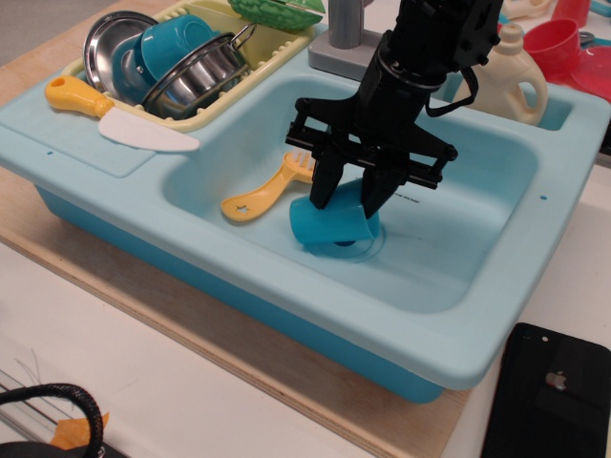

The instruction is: Flip cup upright

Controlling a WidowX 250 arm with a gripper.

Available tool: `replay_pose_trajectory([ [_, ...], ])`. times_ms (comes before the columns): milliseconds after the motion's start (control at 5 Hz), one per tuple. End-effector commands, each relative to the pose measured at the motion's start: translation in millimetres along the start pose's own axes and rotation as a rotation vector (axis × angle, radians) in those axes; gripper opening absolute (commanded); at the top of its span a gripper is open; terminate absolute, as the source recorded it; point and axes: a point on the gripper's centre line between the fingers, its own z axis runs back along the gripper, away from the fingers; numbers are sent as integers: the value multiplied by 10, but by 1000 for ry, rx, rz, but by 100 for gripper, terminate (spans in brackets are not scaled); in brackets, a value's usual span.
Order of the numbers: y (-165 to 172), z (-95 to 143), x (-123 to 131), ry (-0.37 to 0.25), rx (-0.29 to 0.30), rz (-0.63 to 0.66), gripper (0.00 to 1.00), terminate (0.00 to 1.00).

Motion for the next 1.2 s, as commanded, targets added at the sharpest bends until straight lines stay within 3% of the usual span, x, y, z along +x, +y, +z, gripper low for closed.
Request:
replay_pose_trajectory([
  [0, -14, 305, 31, -76, -208, 20, 0, 0],
  [600, -26, 298, 101, -138, -478, 21, 0, 0],
  [800, -41, 206, 124, -79, -595, 11, 100, 0],
  [1000, -41, 206, 124, -79, -595, 11, 100, 0],
])
